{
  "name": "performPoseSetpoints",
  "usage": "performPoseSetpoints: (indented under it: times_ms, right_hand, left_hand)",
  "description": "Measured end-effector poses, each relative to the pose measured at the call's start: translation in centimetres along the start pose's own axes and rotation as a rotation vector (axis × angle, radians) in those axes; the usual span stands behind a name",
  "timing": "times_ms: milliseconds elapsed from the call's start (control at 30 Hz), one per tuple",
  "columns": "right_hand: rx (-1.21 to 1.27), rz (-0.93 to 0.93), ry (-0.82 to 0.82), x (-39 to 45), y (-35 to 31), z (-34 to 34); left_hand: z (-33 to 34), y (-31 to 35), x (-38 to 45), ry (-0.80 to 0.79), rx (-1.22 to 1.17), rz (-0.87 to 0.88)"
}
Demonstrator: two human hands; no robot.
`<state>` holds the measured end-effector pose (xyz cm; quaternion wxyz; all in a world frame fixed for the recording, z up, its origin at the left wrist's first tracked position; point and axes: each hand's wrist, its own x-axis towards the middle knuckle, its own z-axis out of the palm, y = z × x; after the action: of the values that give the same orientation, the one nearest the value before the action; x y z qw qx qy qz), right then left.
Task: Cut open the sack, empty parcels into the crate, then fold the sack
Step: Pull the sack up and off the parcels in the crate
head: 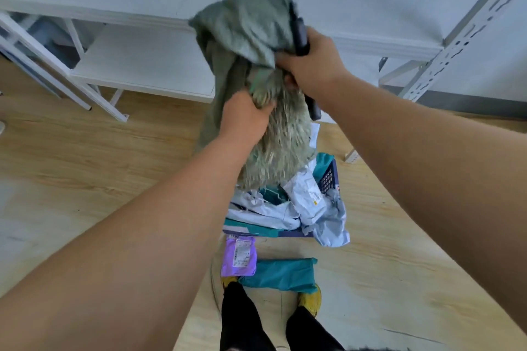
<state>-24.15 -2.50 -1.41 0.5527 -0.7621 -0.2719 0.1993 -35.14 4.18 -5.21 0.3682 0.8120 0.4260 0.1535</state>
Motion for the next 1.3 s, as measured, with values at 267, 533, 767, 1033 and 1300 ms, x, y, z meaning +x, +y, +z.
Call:
performPoseSetpoints:
  times_ms: [267, 533, 767, 1033, 1300]
  right_hand:
    - [0.027, -0.078, 0.018, -0.4, -1.0, 0.3]
    - [0.002, -0.038, 0.083, 0.1, -1.6, -0.4]
    - [0.078, -0.204, 0.122, -0.4, -2.3, -1.1]
    - [0.016, -0.271, 0.070, -0.6, -2.7, -1.0]
    - [0.052, -0.380, 0.085, -1.1, -5.5, -1.1]
  left_hand:
    - [-0.6, 0.4, 0.1, -0.004, -0.085, 0.030]
    - [-1.7, 0.2, 0.4, -0.228, 0.077, -0.025]
    - [-3.0, 1.2, 0.5, 0.132, -0.135, 0.014]
    - [-2.2, 0.4, 0.2, 0.143, -0.267, -0.019]
    - [-3.1, 2.1, -0.2, 0.471, -0.473, 0.078]
